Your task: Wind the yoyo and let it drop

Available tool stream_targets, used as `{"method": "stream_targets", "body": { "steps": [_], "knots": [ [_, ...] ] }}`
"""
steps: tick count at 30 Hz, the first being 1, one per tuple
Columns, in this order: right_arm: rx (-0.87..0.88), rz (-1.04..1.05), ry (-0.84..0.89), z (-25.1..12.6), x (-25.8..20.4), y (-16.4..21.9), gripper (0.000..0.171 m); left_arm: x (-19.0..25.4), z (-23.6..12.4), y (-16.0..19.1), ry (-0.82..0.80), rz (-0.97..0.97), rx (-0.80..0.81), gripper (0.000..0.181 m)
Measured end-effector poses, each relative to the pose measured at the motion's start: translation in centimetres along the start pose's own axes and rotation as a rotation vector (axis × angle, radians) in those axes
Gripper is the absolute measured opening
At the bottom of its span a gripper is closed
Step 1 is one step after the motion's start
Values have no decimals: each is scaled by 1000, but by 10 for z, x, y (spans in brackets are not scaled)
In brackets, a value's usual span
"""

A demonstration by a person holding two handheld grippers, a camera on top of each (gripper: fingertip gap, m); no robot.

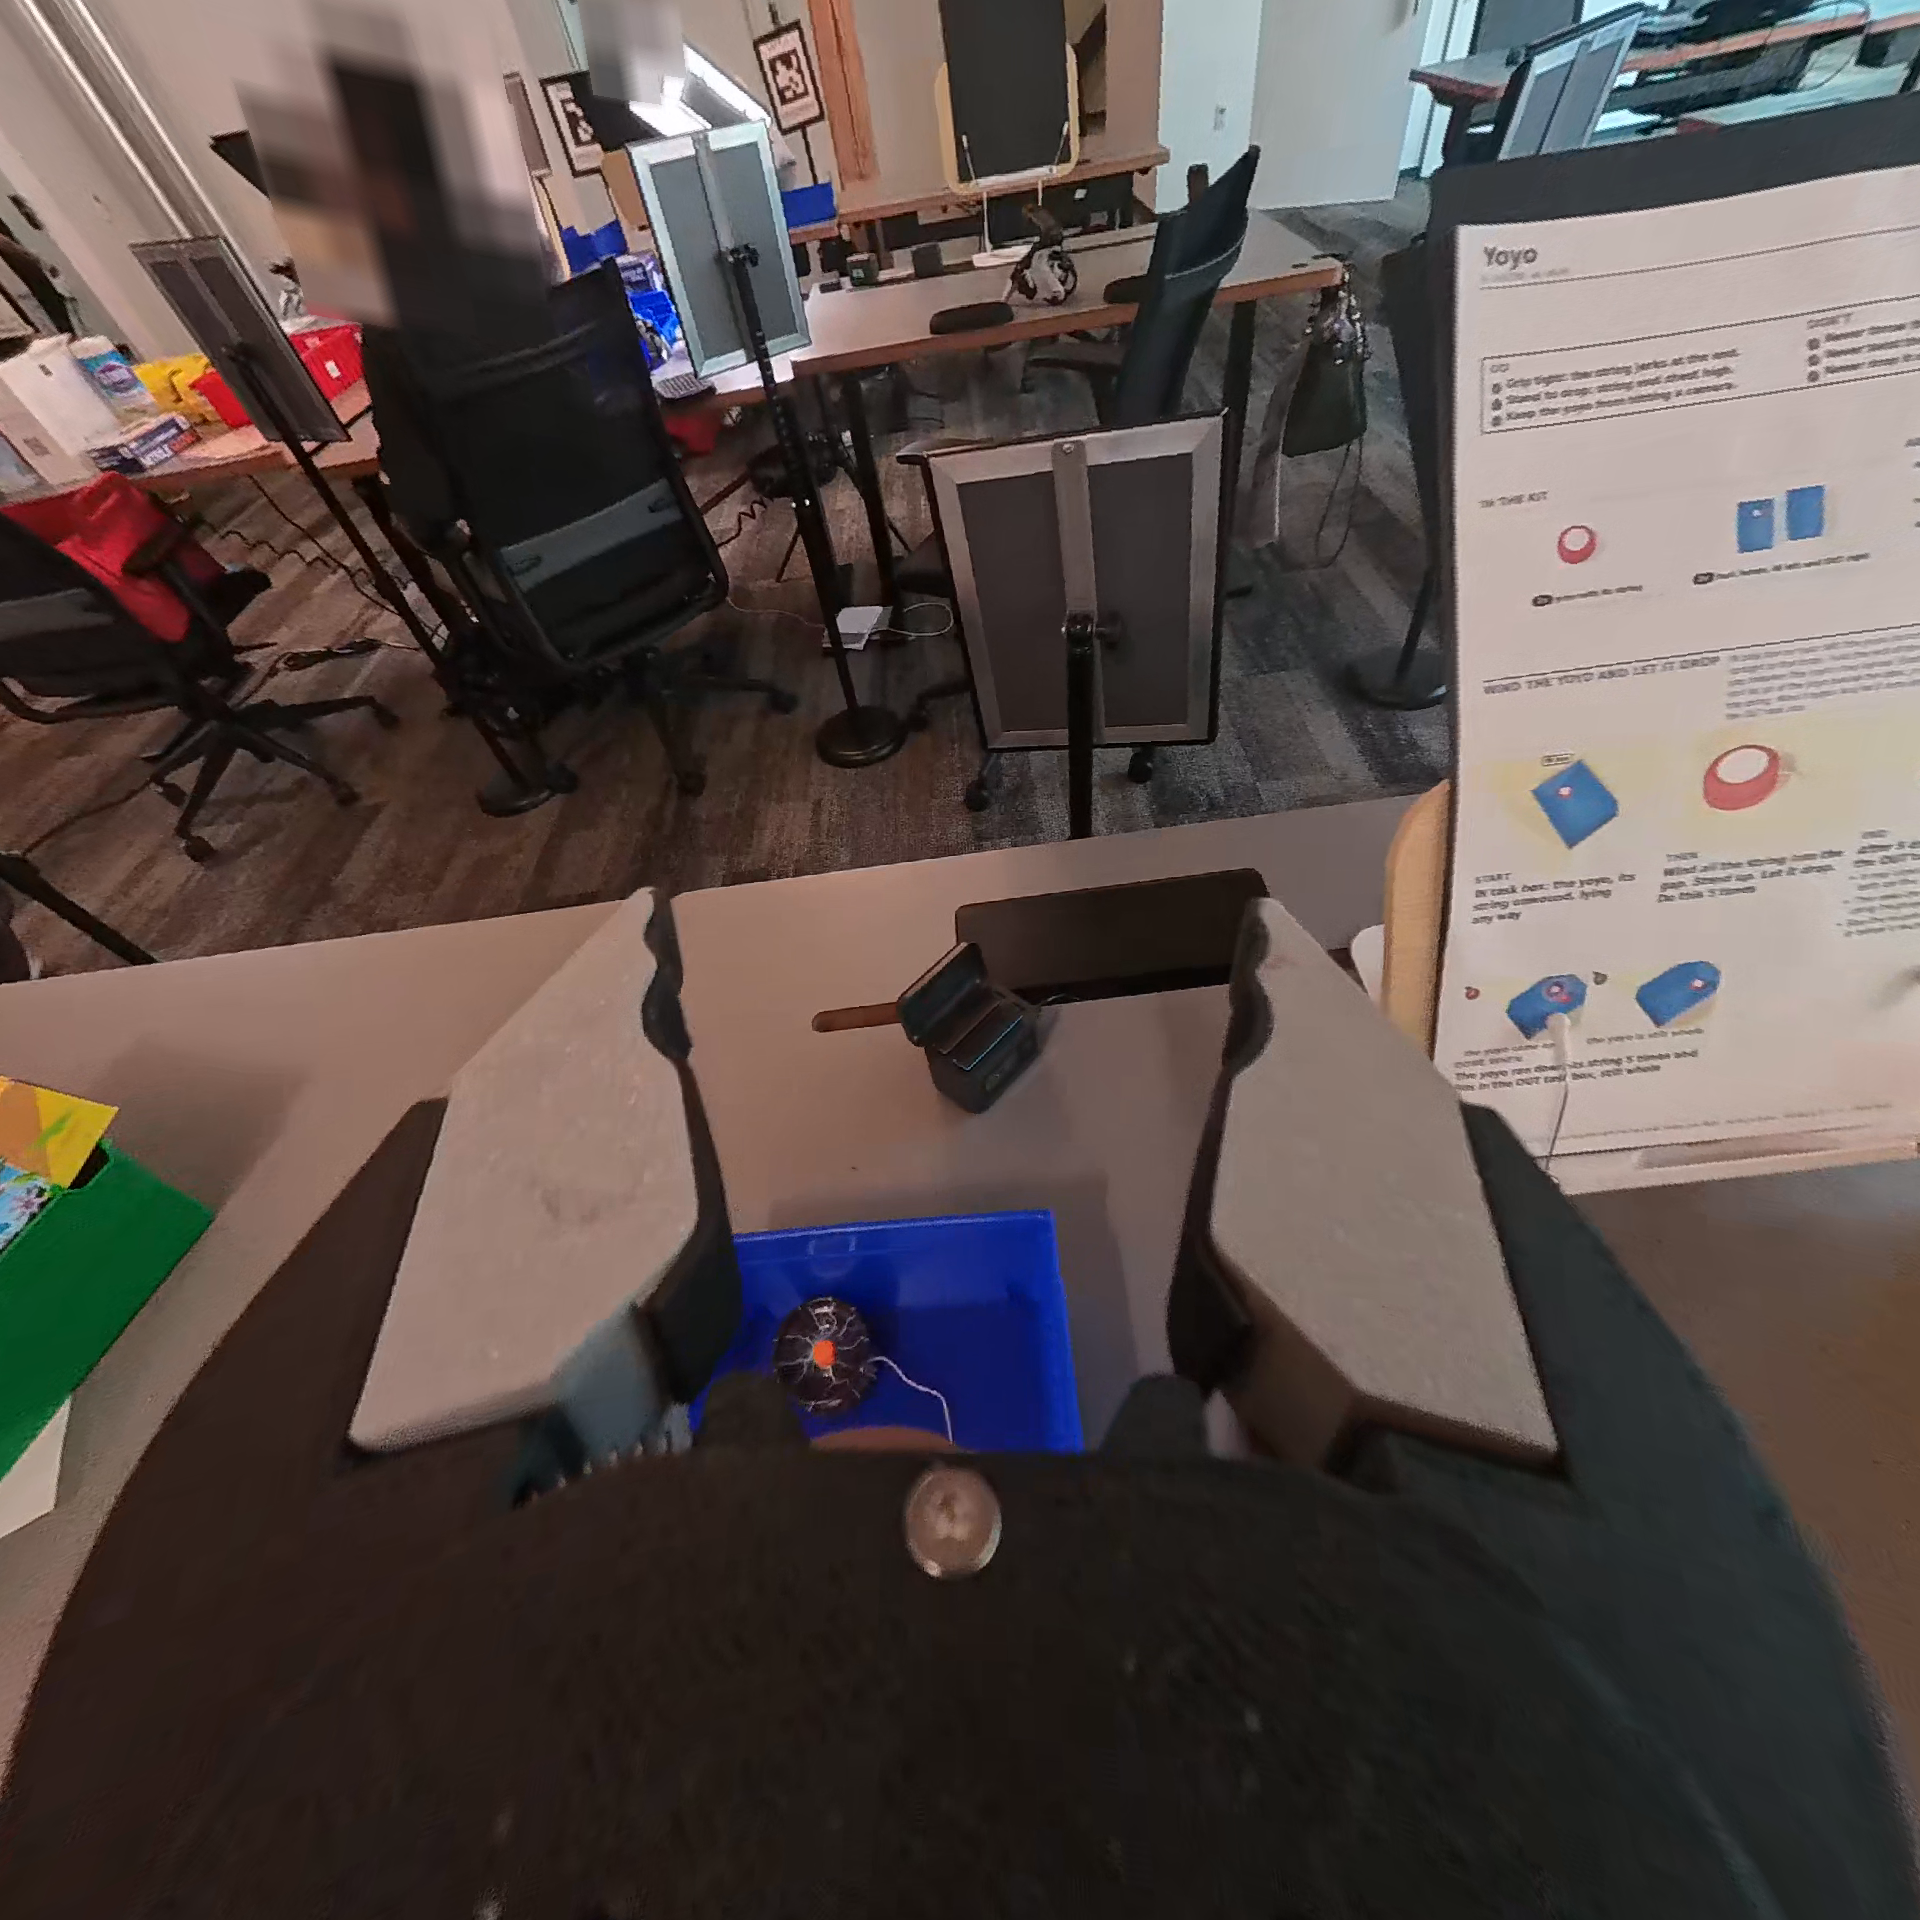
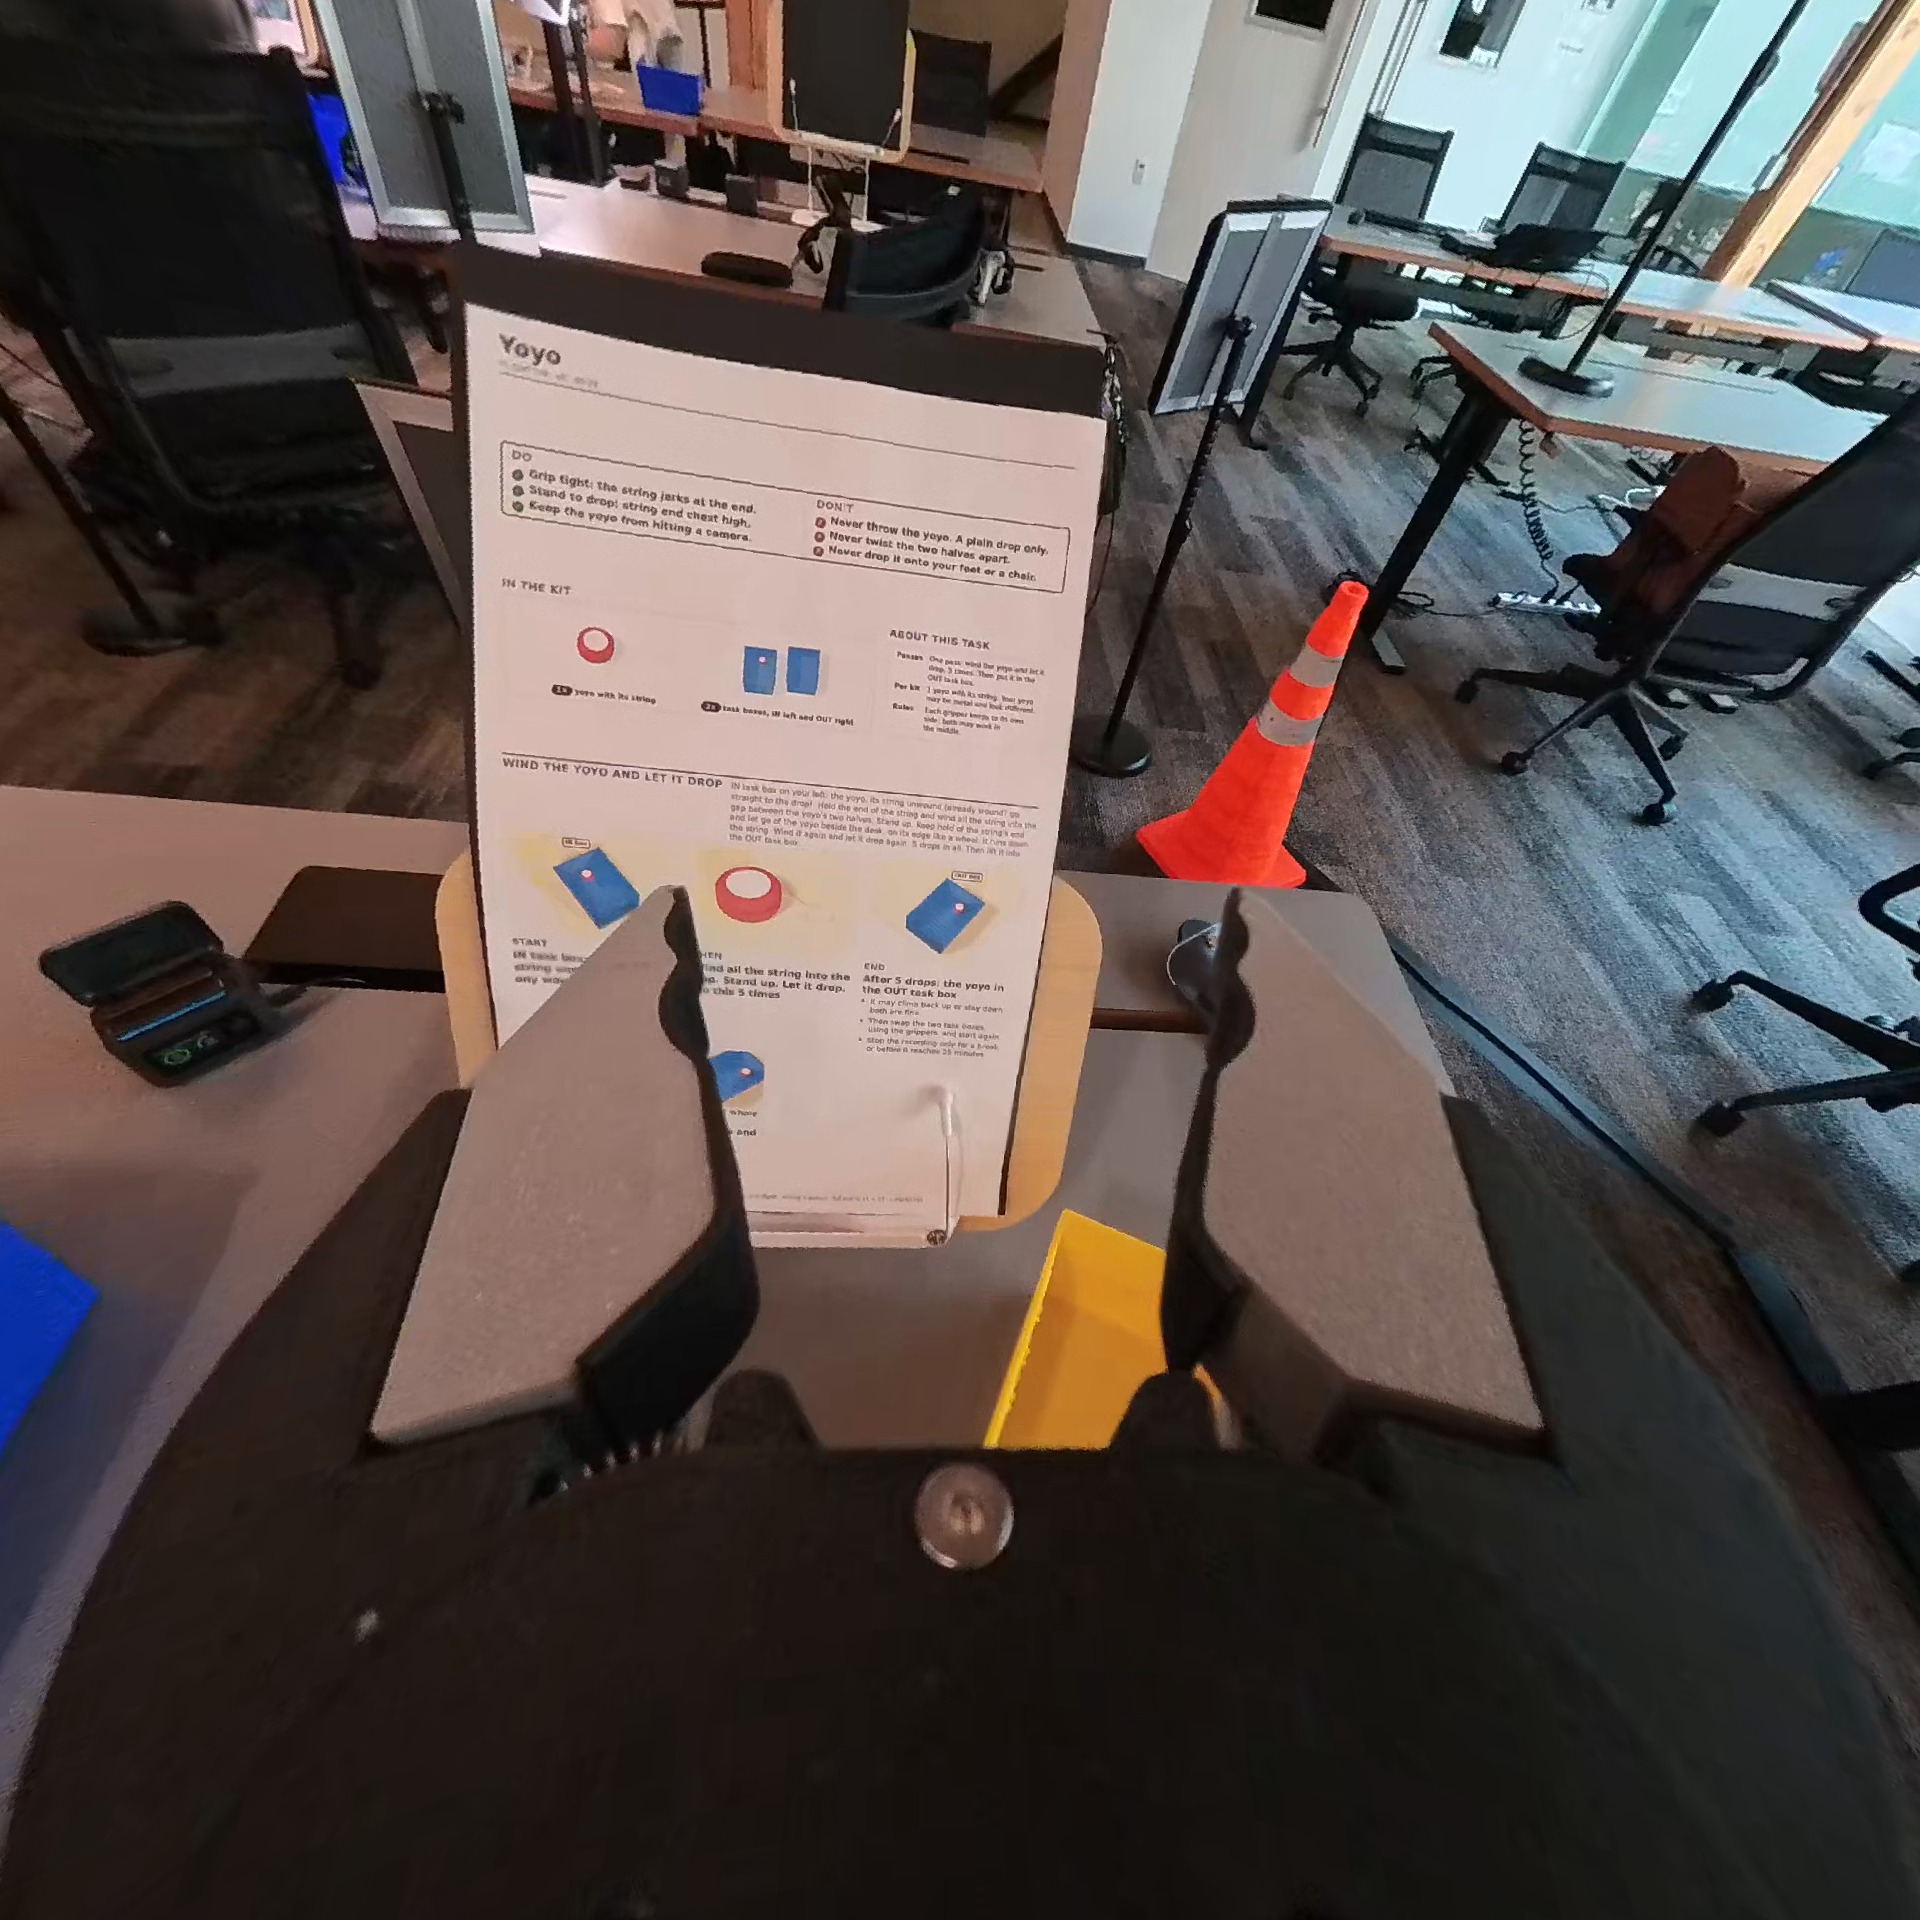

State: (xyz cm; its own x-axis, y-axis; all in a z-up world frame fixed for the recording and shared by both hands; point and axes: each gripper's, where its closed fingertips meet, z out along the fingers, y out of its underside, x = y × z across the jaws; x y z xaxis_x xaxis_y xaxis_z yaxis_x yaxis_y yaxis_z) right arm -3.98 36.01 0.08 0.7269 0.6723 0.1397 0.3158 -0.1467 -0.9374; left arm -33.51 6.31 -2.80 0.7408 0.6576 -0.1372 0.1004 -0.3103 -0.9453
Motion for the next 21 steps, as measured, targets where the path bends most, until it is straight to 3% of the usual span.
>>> {"method": "stream_targets", "body": {
  "steps": [21],
  "knots": [
    [35, -30, -47, -1, -41, -26, 94, -52, -24, 2, -70, -36, 21, 104]
  ]
}}
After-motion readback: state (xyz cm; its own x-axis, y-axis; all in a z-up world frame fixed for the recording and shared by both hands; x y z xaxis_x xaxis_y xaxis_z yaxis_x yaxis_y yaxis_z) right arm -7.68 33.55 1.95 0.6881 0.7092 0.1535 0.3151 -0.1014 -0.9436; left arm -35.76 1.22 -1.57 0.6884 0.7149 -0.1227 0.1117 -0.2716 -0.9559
